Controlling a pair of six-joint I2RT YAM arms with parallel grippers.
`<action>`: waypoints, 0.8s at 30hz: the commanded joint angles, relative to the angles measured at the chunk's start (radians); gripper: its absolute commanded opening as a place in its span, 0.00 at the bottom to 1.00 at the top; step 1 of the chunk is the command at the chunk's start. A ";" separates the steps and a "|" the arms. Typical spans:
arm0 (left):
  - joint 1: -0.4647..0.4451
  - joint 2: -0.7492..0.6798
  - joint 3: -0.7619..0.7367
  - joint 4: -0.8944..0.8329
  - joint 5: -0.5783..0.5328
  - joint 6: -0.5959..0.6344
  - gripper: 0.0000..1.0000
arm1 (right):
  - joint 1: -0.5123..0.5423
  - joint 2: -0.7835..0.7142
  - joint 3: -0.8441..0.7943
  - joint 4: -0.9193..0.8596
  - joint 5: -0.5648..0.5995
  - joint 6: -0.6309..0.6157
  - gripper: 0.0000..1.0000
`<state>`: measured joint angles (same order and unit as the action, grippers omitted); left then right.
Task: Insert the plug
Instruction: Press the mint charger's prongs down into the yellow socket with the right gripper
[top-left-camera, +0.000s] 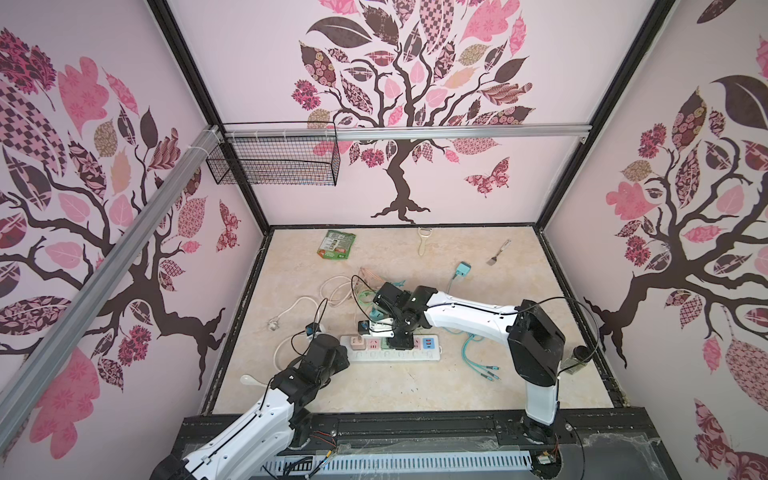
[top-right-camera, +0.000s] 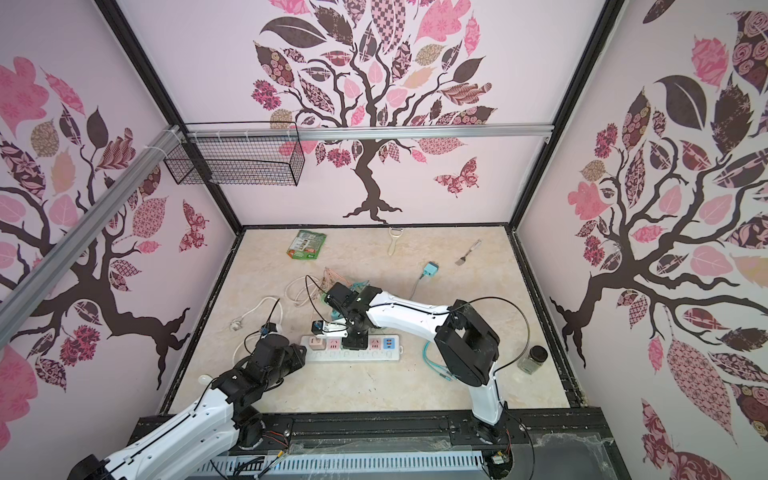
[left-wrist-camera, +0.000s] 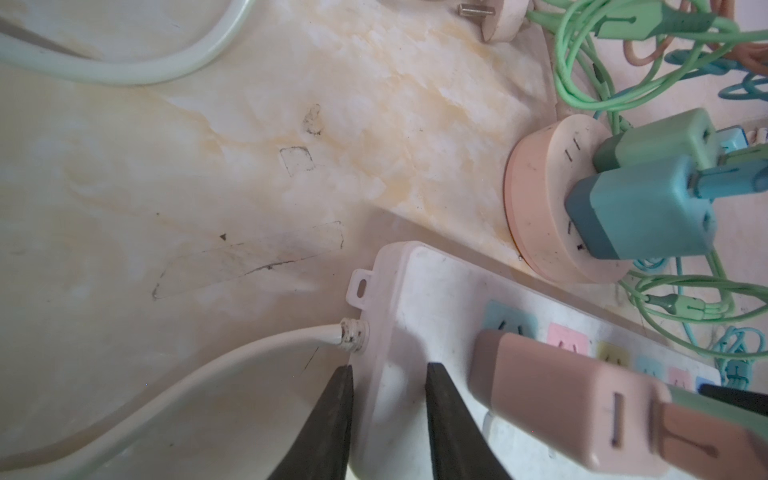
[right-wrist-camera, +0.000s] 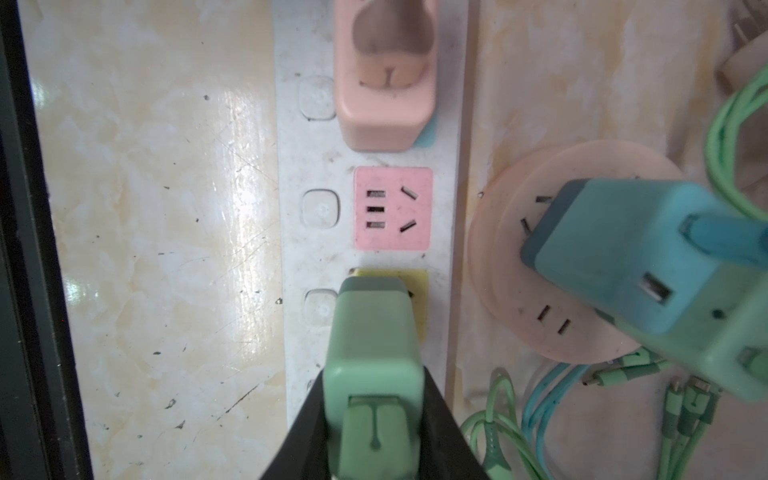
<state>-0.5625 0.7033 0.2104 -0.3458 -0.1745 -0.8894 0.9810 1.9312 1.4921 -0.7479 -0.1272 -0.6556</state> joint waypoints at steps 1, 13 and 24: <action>0.003 -0.012 -0.029 0.003 0.001 0.009 0.33 | 0.012 0.060 0.024 -0.044 -0.004 0.001 0.22; 0.003 -0.063 -0.042 -0.011 0.000 0.005 0.32 | 0.019 0.082 0.015 -0.042 -0.005 0.011 0.17; 0.004 -0.103 -0.055 -0.026 0.001 -0.005 0.31 | 0.029 0.134 0.038 -0.061 0.043 0.013 0.14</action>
<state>-0.5625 0.6083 0.1852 -0.3683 -0.1745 -0.8909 0.9939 1.9770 1.5352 -0.7750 -0.1036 -0.6510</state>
